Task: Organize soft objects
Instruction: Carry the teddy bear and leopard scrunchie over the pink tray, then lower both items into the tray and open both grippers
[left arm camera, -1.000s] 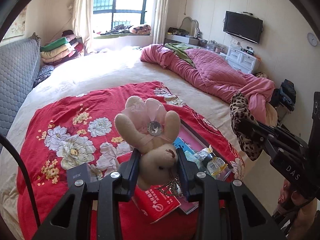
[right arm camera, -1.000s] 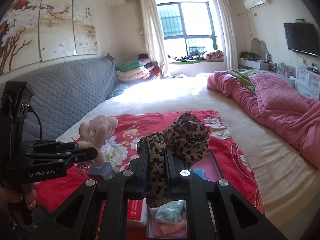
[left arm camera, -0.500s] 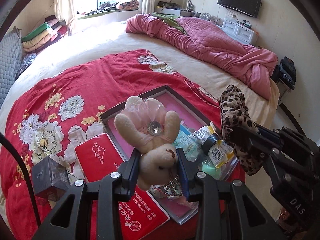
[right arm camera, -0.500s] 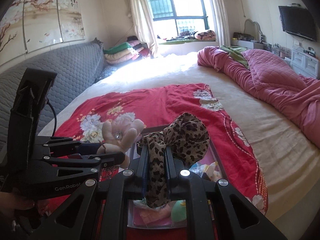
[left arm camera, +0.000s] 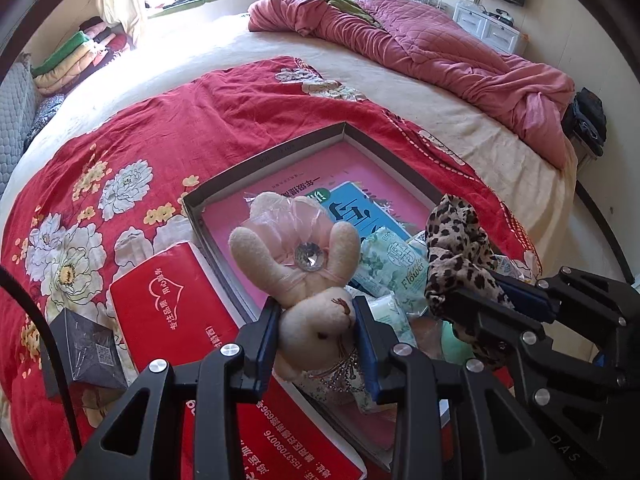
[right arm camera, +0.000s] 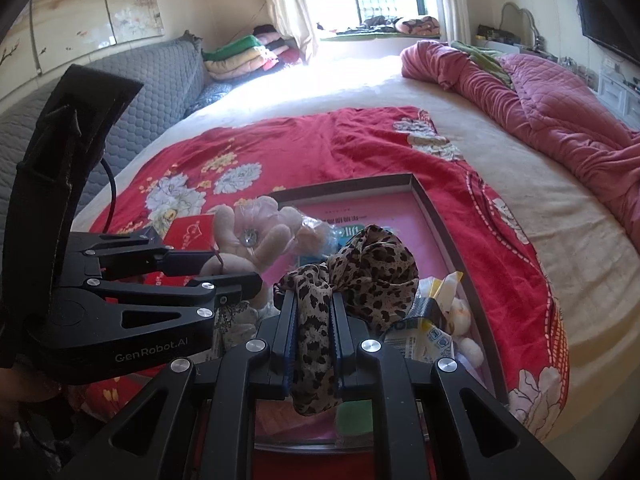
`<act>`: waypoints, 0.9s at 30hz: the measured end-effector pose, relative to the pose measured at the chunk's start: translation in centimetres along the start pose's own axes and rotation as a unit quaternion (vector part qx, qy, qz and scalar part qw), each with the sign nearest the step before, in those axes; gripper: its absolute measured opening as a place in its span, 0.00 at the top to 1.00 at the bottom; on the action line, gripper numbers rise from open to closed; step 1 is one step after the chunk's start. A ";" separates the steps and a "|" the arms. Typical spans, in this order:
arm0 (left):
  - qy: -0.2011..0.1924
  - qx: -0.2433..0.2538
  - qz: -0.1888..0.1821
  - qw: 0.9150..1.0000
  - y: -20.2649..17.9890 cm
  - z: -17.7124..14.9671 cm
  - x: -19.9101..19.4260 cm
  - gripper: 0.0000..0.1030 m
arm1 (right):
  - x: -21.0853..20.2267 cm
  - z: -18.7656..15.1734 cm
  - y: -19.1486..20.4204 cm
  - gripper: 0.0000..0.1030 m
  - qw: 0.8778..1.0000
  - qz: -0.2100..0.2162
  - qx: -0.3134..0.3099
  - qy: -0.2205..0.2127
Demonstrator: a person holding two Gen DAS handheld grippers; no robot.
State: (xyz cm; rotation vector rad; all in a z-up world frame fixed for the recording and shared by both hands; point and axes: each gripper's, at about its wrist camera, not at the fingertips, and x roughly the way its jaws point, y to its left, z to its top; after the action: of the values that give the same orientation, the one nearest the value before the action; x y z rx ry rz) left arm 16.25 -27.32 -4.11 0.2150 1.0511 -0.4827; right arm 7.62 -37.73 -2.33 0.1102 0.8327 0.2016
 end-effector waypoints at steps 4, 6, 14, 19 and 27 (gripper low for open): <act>0.004 0.000 0.003 1.000 -0.1 0.0 0.5 0.65 | 1.0 -0.5 -0.5 0.83 1.000 0.002 0.005 0.019; 0.006 -0.001 0.000 1.000 -0.1 -0.1 0.7 0.65 | 1.4 -0.7 -0.5 0.81 1.000 0.002 0.001 0.025; 0.019 -0.003 -0.003 1.000 -0.1 -0.3 1.6 0.65 | 1.5 -1.0 -0.7 0.62 0.999 0.000 0.002 0.032; 0.024 -0.003 -0.005 1.000 -0.2 -0.3 2.0 0.64 | -0.6 -0.4 -1.7 0.57 1.000 -0.021 0.018 -0.005; 0.031 -0.013 -0.017 0.999 -0.3 -0.4 2.1 0.61 | -2.9 0.3 -3.1 0.45 0.997 -0.038 0.050 -0.038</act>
State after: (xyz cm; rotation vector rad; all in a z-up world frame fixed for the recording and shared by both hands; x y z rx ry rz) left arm 16.61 -28.02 -6.13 0.1893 1.1223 -0.4952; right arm 6.33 -41.37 -0.58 0.1788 0.7690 0.0840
